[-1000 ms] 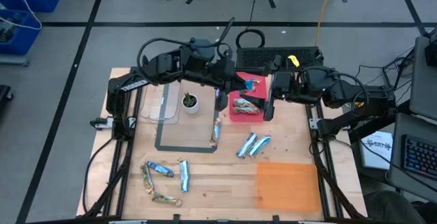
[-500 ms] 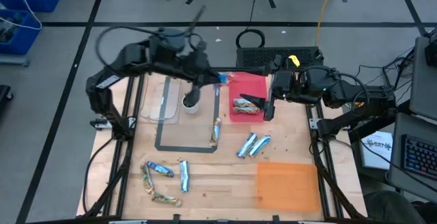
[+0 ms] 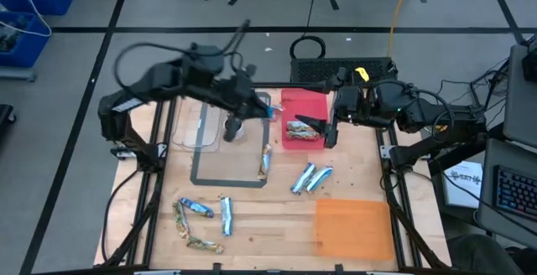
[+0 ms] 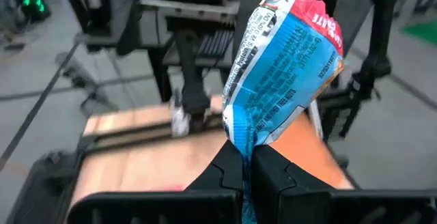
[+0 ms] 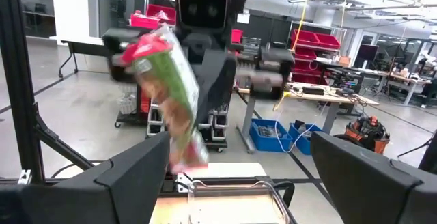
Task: Pick and place Granola Bars by type
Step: Put the red granola bar into the red bin
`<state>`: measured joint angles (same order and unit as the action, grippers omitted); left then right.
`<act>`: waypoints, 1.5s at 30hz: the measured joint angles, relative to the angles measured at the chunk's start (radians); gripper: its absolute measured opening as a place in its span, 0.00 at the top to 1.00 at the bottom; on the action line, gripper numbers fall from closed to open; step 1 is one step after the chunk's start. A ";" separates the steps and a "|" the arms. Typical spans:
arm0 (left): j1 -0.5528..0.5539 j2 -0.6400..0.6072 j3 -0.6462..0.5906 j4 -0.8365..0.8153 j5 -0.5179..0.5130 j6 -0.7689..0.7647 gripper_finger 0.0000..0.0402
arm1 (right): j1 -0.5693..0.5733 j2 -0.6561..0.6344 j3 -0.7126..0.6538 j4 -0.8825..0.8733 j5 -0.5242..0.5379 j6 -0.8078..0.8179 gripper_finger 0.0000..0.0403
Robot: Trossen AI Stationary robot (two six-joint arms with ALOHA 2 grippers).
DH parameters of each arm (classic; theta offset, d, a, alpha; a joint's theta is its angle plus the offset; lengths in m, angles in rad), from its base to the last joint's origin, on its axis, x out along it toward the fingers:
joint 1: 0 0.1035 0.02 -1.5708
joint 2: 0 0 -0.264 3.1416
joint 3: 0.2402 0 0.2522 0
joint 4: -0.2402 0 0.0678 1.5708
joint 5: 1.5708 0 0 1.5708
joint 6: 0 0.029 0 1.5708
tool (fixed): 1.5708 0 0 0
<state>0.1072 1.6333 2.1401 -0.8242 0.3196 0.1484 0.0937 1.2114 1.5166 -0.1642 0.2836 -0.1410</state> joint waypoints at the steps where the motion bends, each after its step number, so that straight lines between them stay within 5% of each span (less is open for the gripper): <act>1: 0.000 0.000 -0.043 0.067 0.018 -0.010 0.98 | 0.000 0.000 0.000 0.000 0.000 0.000 0.15; 17: 0.027 -0.219 -0.627 0.635 -0.020 -0.158 0.98 | 0.000 0.018 -0.006 -0.013 -0.040 0.054 0.15; 34: 0.013 -0.205 -0.652 0.680 -0.047 -0.170 0.98 | -0.001 0.105 -0.008 0.035 -0.052 0.060 0.16; 45: -0.005 -0.205 -0.652 0.681 -0.051 -0.181 0.98 | -0.001 0.128 -0.008 0.052 -0.051 0.058 0.34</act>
<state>0.1021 1.4285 1.4883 -0.1437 0.2683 -0.0325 0.0929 1.3396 1.5082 -0.1126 0.2321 -0.0830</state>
